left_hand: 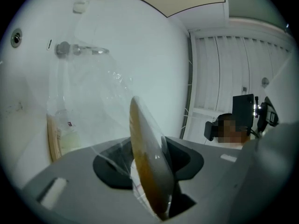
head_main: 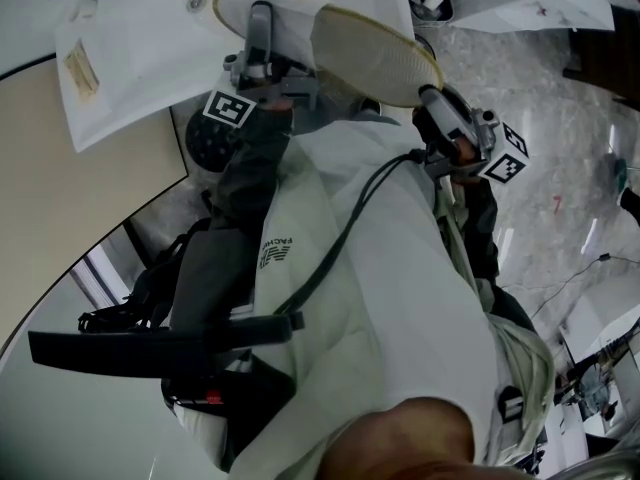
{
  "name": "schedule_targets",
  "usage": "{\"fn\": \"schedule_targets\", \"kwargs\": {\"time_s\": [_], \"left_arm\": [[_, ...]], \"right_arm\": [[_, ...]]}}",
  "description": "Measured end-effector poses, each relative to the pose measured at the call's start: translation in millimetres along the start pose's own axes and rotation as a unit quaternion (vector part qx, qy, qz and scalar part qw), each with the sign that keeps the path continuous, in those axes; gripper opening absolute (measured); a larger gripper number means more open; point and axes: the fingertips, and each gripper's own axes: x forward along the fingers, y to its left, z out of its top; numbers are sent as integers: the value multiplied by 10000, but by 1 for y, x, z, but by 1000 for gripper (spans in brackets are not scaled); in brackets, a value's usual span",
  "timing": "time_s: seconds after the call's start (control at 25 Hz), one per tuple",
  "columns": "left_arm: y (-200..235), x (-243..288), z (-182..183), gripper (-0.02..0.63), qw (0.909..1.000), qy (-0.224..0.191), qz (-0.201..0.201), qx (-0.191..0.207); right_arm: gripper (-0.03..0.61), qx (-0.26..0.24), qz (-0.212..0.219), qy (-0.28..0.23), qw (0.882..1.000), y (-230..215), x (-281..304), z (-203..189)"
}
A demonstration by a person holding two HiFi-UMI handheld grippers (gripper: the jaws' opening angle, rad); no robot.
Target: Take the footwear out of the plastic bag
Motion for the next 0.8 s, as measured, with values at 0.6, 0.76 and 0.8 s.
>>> {"fn": "schedule_targets", "kwargs": {"time_s": [0.6, 0.76, 0.8], "left_arm": [[-3, 6, -7, 143, 9997, 207, -26, 113], [1, 6, -11, 143, 9996, 275, 2, 55], [2, 5, -12, 143, 9996, 282, 12, 39]], "right_arm": [[49, -151, -118, 212, 9996, -9, 1, -6], [49, -165, -154, 177, 9996, -10, -4, -4], [49, -158, -159, 162, 9996, -10, -5, -4]]}}
